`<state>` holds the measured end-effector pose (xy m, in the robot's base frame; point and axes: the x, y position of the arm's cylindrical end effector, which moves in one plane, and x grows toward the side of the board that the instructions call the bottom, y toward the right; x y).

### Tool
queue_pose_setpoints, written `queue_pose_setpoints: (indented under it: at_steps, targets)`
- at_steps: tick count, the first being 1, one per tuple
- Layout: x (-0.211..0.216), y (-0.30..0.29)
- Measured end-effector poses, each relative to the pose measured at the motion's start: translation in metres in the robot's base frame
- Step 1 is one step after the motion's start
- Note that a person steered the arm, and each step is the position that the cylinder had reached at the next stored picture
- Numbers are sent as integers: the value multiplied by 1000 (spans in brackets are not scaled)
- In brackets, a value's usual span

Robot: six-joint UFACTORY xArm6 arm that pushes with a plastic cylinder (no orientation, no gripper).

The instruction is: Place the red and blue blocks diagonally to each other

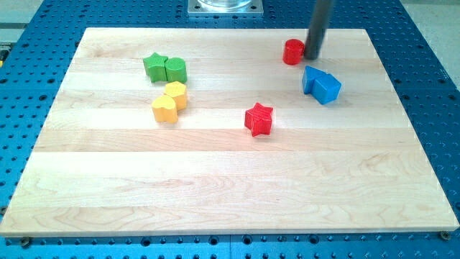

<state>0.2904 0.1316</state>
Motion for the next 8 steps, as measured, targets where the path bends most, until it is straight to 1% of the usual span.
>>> queue_pose_setpoints:
  at_steps: [1,2,3,4,5,6,7,8]
  targets:
    - [2,-16]
    - [-32,-23]
    - [-19,-66]
    - [60,-74]
    - [31,-76]
    - [28,-113]
    - [83,-132]
    - [108,-102]
